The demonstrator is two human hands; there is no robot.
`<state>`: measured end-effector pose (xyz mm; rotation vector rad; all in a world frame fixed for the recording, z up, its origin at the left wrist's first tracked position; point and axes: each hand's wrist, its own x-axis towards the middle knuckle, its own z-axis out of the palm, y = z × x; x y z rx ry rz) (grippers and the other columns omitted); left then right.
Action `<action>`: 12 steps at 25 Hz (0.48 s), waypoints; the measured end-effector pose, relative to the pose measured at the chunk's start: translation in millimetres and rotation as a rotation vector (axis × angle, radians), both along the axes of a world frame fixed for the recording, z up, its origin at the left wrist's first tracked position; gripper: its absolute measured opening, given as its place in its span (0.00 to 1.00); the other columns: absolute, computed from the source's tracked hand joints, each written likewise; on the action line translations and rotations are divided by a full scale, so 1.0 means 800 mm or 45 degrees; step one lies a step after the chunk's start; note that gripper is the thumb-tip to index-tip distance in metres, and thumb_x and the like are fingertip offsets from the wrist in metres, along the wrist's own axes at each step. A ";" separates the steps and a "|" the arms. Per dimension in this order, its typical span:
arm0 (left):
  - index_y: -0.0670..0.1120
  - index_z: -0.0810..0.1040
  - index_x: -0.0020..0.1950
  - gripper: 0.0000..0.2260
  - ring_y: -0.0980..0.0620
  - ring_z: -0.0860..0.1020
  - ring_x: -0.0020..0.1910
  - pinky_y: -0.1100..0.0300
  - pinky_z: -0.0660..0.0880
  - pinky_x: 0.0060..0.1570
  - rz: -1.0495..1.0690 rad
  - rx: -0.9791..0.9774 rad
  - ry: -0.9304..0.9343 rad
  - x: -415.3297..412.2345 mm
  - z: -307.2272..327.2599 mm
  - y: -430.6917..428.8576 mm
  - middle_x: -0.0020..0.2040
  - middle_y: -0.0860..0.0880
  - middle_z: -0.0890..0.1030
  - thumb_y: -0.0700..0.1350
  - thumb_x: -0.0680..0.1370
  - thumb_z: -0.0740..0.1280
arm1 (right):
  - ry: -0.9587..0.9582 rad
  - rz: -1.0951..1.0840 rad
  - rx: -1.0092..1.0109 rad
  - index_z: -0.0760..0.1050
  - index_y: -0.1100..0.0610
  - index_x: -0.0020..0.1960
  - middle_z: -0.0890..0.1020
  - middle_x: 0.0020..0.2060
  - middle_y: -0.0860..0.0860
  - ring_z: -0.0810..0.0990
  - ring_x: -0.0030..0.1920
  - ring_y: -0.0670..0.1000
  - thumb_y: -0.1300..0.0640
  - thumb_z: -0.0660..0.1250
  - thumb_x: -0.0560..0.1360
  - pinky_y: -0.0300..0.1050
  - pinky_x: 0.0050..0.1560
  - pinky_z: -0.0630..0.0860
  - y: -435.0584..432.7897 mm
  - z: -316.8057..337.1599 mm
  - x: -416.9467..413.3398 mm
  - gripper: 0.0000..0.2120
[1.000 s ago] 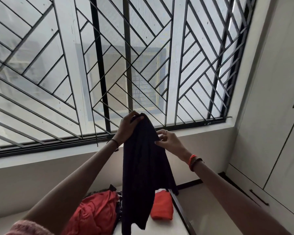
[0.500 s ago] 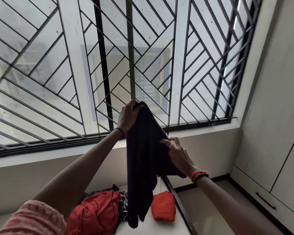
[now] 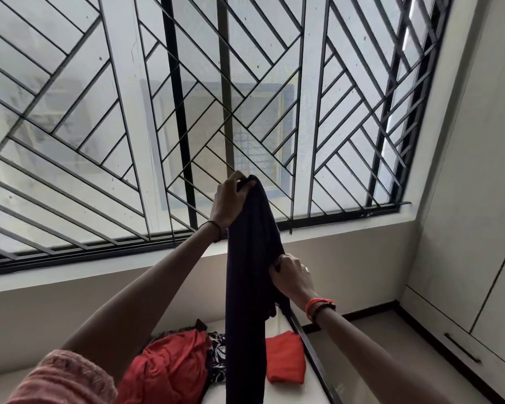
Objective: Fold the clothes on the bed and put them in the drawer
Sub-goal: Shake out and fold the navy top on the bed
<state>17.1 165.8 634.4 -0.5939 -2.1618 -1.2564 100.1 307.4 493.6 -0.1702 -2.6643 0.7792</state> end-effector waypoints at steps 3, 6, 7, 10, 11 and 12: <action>0.43 0.77 0.47 0.08 0.53 0.73 0.37 0.62 0.65 0.38 -0.016 0.040 -0.029 0.001 0.002 -0.007 0.37 0.50 0.77 0.48 0.77 0.68 | -0.018 -0.029 -0.096 0.77 0.60 0.44 0.80 0.44 0.55 0.80 0.44 0.59 0.51 0.60 0.76 0.53 0.46 0.78 0.002 -0.004 -0.008 0.13; 0.43 0.77 0.47 0.08 0.53 0.74 0.38 0.63 0.65 0.38 -0.027 0.077 -0.044 -0.004 0.000 -0.019 0.38 0.50 0.78 0.48 0.77 0.68 | -0.051 -0.021 -0.193 0.75 0.58 0.38 0.81 0.40 0.55 0.80 0.41 0.59 0.53 0.62 0.75 0.52 0.41 0.78 0.006 -0.008 -0.016 0.11; 0.43 0.78 0.47 0.08 0.52 0.75 0.40 0.63 0.66 0.39 -0.023 0.093 -0.055 -0.006 -0.001 -0.024 0.39 0.49 0.79 0.48 0.77 0.68 | -0.043 -0.022 -0.255 0.73 0.56 0.35 0.80 0.38 0.56 0.80 0.41 0.59 0.54 0.63 0.74 0.51 0.40 0.76 0.009 -0.008 -0.019 0.10; 0.41 0.78 0.49 0.09 0.50 0.77 0.43 0.63 0.66 0.39 0.021 0.121 -0.084 -0.011 -0.004 -0.041 0.42 0.47 0.80 0.47 0.77 0.68 | 0.032 -0.030 -0.391 0.76 0.60 0.37 0.79 0.35 0.56 0.79 0.40 0.59 0.57 0.66 0.73 0.49 0.40 0.72 0.024 -0.008 -0.027 0.08; 0.41 0.78 0.49 0.10 0.50 0.77 0.43 0.63 0.66 0.39 0.033 0.120 -0.084 -0.012 -0.005 -0.045 0.42 0.47 0.80 0.47 0.77 0.68 | 0.057 -0.034 -0.404 0.77 0.62 0.40 0.80 0.36 0.56 0.79 0.40 0.58 0.58 0.66 0.73 0.48 0.40 0.72 0.027 -0.008 -0.029 0.08; 0.41 0.77 0.49 0.10 0.50 0.77 0.43 0.63 0.66 0.39 0.043 0.119 -0.092 -0.014 -0.006 -0.050 0.42 0.47 0.79 0.48 0.77 0.68 | 0.081 -0.034 -0.413 0.78 0.63 0.41 0.80 0.36 0.57 0.79 0.40 0.57 0.58 0.67 0.73 0.48 0.41 0.73 0.030 -0.006 -0.030 0.08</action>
